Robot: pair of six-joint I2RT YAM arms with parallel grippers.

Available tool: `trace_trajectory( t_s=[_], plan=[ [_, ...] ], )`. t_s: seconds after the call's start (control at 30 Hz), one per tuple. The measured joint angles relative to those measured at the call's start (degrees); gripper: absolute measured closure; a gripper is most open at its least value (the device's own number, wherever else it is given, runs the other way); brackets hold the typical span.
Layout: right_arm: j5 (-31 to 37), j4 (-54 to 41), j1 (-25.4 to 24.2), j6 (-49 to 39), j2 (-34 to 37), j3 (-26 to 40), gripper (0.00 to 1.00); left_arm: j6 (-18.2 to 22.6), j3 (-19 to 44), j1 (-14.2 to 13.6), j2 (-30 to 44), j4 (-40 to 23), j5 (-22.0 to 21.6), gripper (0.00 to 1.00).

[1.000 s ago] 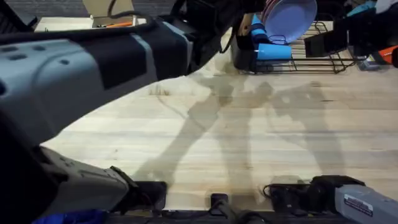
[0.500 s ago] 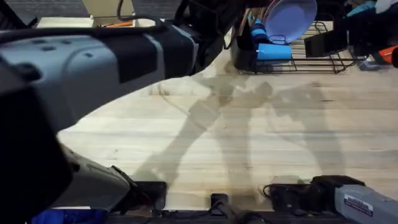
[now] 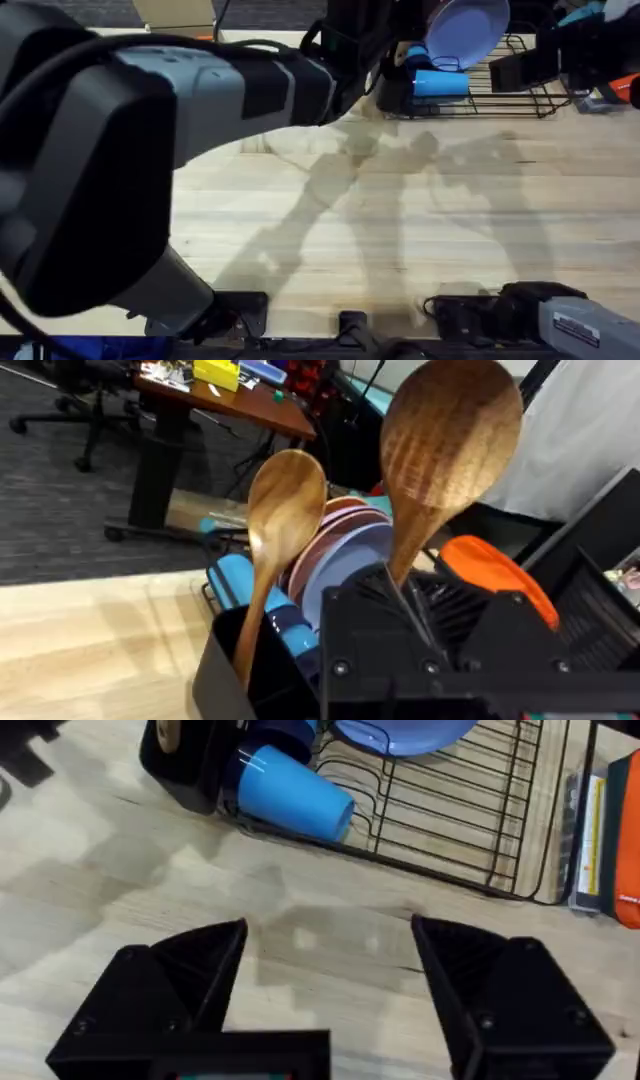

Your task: Pick up the spoon on the table one by one and put them onto the rack

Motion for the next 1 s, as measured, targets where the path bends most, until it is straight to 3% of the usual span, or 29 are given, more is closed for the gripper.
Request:
trace_trajectory(
  t_s=[0.4, 1.0],
  plan=[
    [0.0, 0.0, 0.0, 0.0, 0.0, 0.0, 0.008, 0.0, 0.0, 0.0, 1.9, -4.4, 0.0, 0.956],
    [0.0, 0.1, 0.0, 0.0, 0.0, 0.0, 0.008, 0.0, 0.0, 0.0, 2.0, -19.0, 0.0, 0.957]
  ],
)
